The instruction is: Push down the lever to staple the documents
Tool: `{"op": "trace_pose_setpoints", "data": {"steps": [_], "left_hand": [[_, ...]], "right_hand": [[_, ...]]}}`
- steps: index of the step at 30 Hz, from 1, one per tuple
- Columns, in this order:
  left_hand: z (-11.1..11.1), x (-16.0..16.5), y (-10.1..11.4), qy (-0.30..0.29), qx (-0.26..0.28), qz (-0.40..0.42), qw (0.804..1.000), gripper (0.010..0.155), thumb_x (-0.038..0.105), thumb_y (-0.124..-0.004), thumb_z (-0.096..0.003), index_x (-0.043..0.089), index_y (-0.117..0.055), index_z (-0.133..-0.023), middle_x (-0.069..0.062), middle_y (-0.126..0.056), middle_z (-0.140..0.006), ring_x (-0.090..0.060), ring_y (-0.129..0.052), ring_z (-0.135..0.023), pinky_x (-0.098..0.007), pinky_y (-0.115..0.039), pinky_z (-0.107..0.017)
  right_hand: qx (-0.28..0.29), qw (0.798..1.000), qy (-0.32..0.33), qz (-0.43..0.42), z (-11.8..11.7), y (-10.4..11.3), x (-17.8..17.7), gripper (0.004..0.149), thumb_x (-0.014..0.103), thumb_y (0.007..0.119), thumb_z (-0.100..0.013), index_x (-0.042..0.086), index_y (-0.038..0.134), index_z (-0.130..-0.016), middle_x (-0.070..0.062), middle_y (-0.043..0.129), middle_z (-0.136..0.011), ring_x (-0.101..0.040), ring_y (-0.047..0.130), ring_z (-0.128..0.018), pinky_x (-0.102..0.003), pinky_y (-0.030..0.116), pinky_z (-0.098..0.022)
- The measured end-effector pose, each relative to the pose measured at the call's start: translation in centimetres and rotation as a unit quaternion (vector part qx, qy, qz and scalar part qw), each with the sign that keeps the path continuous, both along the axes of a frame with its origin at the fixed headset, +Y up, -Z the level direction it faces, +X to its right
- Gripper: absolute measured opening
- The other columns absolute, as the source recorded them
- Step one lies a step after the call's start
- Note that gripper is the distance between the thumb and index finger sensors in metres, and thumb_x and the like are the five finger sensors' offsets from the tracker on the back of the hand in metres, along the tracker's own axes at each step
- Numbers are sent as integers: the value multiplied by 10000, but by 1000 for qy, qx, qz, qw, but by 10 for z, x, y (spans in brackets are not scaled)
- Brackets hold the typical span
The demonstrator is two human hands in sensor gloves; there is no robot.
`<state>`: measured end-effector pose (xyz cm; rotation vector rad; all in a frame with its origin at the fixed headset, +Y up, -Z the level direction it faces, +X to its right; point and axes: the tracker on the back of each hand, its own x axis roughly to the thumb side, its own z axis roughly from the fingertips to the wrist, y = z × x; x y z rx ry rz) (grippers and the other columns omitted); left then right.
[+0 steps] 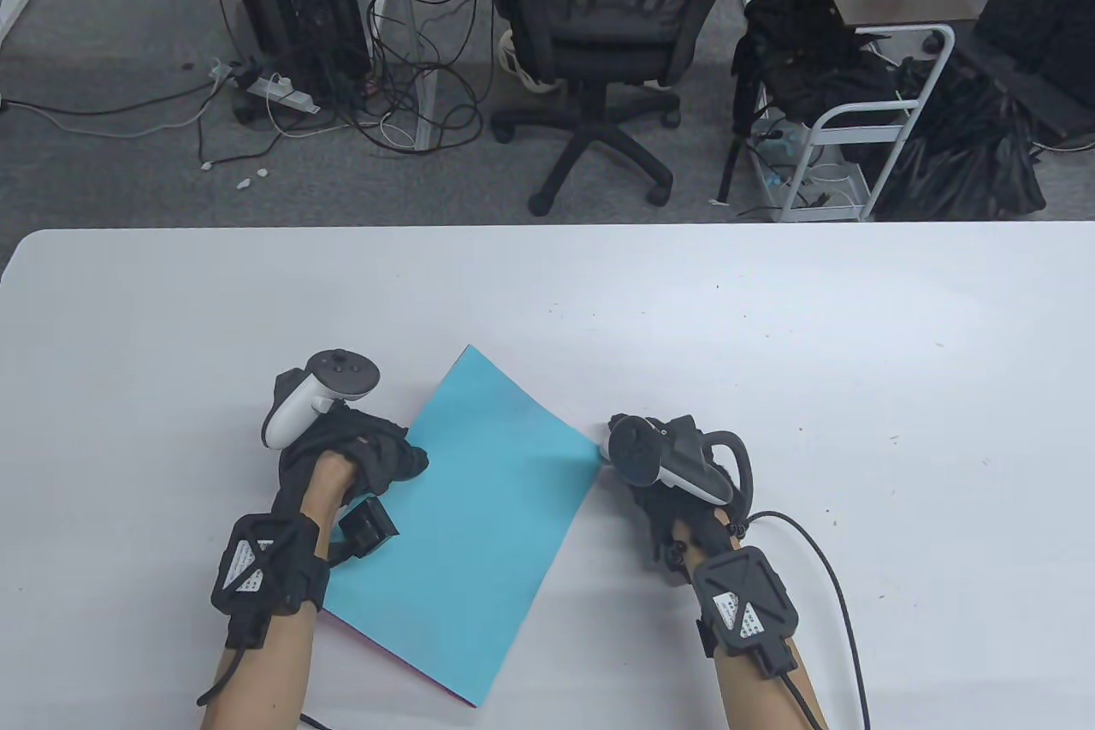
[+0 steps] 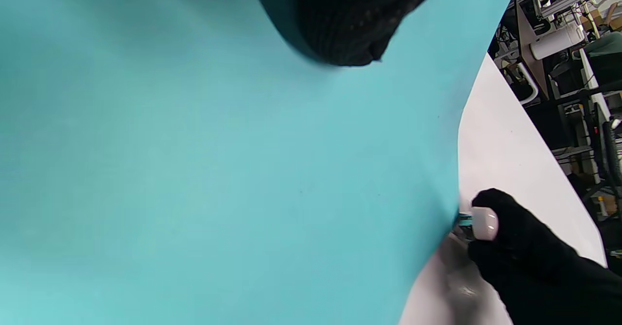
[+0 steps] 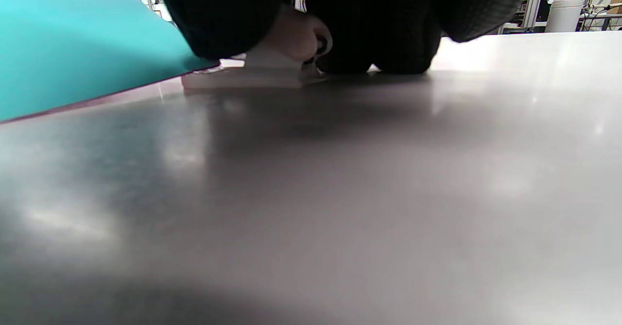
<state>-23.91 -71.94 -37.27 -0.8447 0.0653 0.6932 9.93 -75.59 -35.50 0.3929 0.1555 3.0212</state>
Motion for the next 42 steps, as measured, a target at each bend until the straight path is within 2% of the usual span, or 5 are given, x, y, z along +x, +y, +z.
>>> {"op": "trace_pose_setpoints", "data": {"steps": [7, 17, 24, 37, 42], "left_hand": [[0, 13, 0, -10, 62, -55, 997, 404, 243, -771, -577, 67, -864, -928, -184, -1025, -788, -385, -1030, -642, -647, -816, -523], [2, 30, -7, -24, 168, -130, 977, 403, 271, -768, -569, 118, -864, -929, -145, -1032, -811, -385, -1026, -677, -649, -808, -544], [3, 28, -16, -27, 185, -125, 974, 403, 275, -768, -566, 121, -867, -925, -141, -1040, -805, -380, -1034, -674, -645, -813, -545], [1, 27, -20, -32, 173, -121, 977, 402, 274, -769, -568, 120, -870, -925, -141, -1046, -797, -361, -1025, -672, -642, -810, -553], [1, 27, -20, -32, 174, -121, 977, 402, 275, -768, -567, 122, -870, -925, -142, -1047, -798, -361, -1026, -673, -642, -810, -555]], "right_hand": [[0, 1000, 0, 1, 0, 0, 0, 599, 329, 744, -506, 160, 581, -1057, -228, 730, -1000, -501, 804, -876, -639, 683, -655], [-1, 1000, 0, 1, 0, 0, 0, 599, 332, 741, -508, 164, 576, -1059, -226, 726, -1003, -502, 800, -879, -640, 681, -656], [-2, 1000, 0, 2, 1, 0, 0, 601, 332, 740, -508, 165, 572, -1061, -228, 727, -1002, -503, 798, -879, -642, 681, -655], [-9, 1000, 3, 0, 1, 0, 0, 619, 337, 734, -524, 139, 534, -1074, -230, 706, -1017, -508, 783, -889, -647, 674, -655], [-37, 998, -4, -42, 0, 1, 5, 695, 415, 687, -539, 93, 443, -1105, -256, 666, -1041, -540, 741, -908, -662, 659, -656]]}}
